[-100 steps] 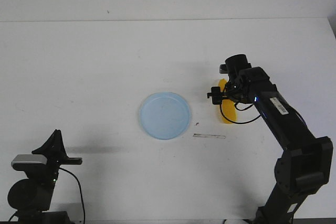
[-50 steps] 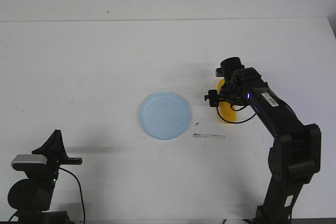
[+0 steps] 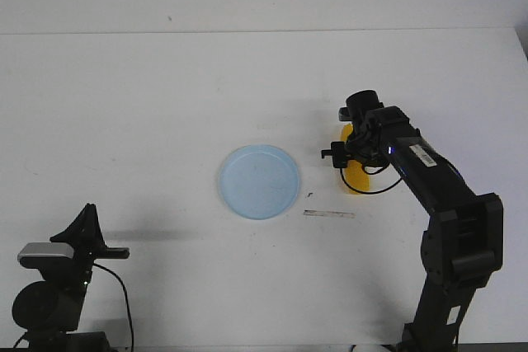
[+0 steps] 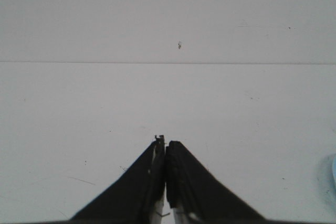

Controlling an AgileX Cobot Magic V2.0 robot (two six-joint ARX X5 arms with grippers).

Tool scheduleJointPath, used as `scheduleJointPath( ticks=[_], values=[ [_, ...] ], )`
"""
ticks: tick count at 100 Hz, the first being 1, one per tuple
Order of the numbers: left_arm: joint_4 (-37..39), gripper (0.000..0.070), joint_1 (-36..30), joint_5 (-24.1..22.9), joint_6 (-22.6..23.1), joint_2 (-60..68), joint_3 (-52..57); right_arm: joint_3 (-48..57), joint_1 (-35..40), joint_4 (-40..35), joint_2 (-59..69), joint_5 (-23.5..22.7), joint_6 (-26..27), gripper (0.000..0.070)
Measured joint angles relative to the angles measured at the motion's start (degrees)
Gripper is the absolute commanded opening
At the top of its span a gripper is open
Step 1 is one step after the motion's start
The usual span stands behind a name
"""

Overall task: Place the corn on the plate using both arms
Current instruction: 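Close the right gripper around the middle of the corn, then lift the corn and carry it with the right gripper over the plate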

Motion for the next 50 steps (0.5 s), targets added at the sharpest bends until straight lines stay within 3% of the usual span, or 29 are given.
scheduleJointPath(
  ticks=[22,50],
  values=[
    [0.0,0.0001,0.0,0.0,0.0,0.0,0.0,2.8,0.8,-1.2,-0.7,0.0,0.0,0.0322],
    [0.0,0.0001,0.0,0.0,0.0,0.0,0.0,7.8,9.9,1.2,-3.6,0.0,-2.1,0.0322]
  ],
)
